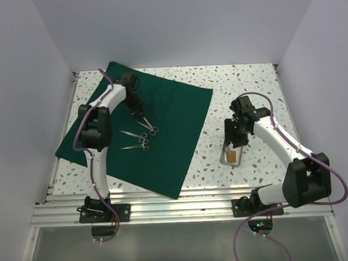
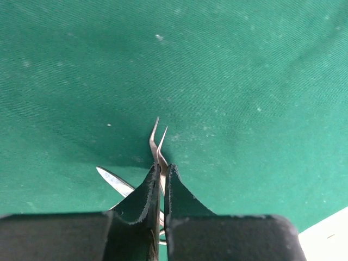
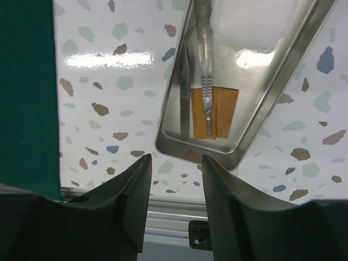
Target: Prepare the surgical pack
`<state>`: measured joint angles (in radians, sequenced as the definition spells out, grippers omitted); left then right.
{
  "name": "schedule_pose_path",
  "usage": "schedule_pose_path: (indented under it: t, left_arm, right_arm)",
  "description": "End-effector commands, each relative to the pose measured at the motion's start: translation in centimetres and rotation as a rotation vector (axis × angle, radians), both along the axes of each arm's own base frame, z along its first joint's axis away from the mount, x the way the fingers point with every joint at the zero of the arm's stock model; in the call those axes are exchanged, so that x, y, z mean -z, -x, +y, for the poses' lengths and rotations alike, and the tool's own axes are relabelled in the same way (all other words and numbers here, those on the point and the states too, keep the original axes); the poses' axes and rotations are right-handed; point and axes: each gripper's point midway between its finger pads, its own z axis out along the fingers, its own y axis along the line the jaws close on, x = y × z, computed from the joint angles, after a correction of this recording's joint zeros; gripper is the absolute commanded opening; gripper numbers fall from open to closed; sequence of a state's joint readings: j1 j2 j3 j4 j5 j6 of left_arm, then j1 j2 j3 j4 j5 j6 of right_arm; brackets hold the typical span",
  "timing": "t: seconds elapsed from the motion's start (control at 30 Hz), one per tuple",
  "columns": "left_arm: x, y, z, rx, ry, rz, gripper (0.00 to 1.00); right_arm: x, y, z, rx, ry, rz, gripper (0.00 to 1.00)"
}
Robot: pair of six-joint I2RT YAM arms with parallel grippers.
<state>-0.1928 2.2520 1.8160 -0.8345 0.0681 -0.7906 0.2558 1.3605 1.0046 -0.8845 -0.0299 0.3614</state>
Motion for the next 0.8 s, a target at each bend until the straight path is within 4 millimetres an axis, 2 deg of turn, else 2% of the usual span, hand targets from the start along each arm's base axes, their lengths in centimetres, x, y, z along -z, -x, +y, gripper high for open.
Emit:
schedule_pose_path:
  t: [0.0,0.13,0.17,0.27,0.33,0.4,0.43,0.5,0.57,0.6,0.63,0.77]
  left_arm:
    - [-1.7,-1.0,-0.8,0.039,0.037,-0.05,0.0]
    - [-3.7,0.0,-1.2,0.085,0.07,-0.084,0.0]
    - [-5.4,0.1,-1.3,0.095,0.082,-0.123,0.0]
    - [-8.6,1.4,-2.3,0.131,0.15,-0.192,0.0]
    - [-10.9,2.8,-3.7,0.165,0.231,-0.224,0.0]
    - [-12.2,4.1,-5.2,0.202,0.301,-0.235,0.0]
    - [-13.0,5.4,-6.1,0.216,0.331,-0.234,0.0]
    - [-13.3,7.3,-8.1,0.25,0.391,-0.22,0.0]
    - [-14.5,8.6,-9.2,0.275,0.413,-0.231,0.0]
    - [-14.8,9.3,-9.9,0.287,0.427,-0.23,0.0]
    - [-15.2,10.4,-10.8,0.311,0.438,-0.229,0.0]
    - [-16.0,12.6,-13.0,0.352,0.492,-0.223,0.0]
  right_arm:
    - [-2.6,-1.2,2.6,-0.068,-0.131,-0.036,0.46]
    - [-4.3,-2.7,6.1,-0.146,-0.29,-0.065,0.48]
    - [-4.8,-2.9,7.5,-0.173,-0.352,-0.06,0.52]
    - [-6.2,-3.7,10.9,-0.262,-0.449,-0.093,0.63]
    - [-7.2,-3.9,14.5,-0.323,-0.576,-0.098,0.67]
    - [-8.1,-3.7,17.5,-0.328,-0.705,-0.066,0.72]
    - [-8.9,-4.3,19.7,-0.376,-0.756,-0.119,0.74]
    - [-9.7,-4.5,22.7,-0.397,-0.848,-0.125,0.8]
    - [-10.2,-4.9,24.2,-0.382,-0.896,-0.116,0.82]
    - [-9.8,-5.0,25.0,-0.391,-0.903,-0.106,0.82]
    - [-10.1,-5.2,25.4,-0.396,-0.913,-0.109,0.82]
    - [-10.2,-5.4,26.5,-0.398,-0.978,-0.094,0.8]
